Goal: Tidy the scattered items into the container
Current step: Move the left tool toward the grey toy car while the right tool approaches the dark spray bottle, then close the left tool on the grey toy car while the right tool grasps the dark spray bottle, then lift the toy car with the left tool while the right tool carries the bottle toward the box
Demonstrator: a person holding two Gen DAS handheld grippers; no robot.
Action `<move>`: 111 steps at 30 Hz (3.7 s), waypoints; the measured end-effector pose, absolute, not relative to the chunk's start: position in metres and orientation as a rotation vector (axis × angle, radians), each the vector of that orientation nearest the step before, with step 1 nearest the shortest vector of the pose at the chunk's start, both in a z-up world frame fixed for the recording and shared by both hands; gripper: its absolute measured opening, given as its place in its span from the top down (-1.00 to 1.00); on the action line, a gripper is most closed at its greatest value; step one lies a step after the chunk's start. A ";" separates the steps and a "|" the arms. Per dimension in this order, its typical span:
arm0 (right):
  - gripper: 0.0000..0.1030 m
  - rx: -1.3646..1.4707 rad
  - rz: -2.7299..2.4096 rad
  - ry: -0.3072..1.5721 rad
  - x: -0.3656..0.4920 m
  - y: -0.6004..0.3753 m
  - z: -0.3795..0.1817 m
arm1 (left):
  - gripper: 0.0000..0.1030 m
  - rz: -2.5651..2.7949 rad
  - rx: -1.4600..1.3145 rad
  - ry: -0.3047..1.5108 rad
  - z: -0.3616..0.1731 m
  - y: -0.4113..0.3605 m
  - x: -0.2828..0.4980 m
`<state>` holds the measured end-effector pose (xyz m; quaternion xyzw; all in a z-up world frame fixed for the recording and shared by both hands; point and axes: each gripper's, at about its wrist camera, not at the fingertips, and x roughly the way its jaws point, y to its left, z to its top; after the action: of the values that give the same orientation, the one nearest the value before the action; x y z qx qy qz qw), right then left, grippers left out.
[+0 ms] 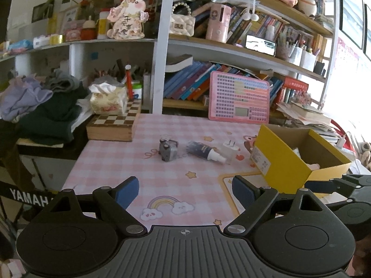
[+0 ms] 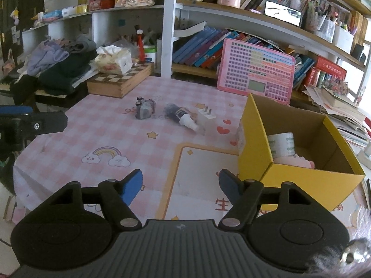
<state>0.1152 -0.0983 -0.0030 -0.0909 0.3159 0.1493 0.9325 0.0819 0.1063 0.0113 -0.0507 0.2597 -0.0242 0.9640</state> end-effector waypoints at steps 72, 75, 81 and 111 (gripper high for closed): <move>0.36 -0.392 0.506 0.856 0.421 0.002 -0.084 | 0.22 0.020 -0.182 0.848 -0.096 0.130 0.381; 0.36 -0.364 0.511 0.869 0.417 0.001 -0.081 | 0.22 0.017 -0.178 0.834 -0.090 0.132 0.372; 0.36 -0.388 0.538 0.875 0.401 0.010 -0.084 | 0.22 0.009 -0.200 0.813 -0.076 0.137 0.346; 0.41 -0.154 0.567 0.713 0.282 -0.052 0.003 | 0.22 -0.042 -0.219 0.653 0.001 0.133 0.199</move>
<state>0.2824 -0.0522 0.0033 -0.0743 0.3441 0.2737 0.8951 0.1987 0.1328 0.0008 -0.1073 0.3199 -0.0204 0.9411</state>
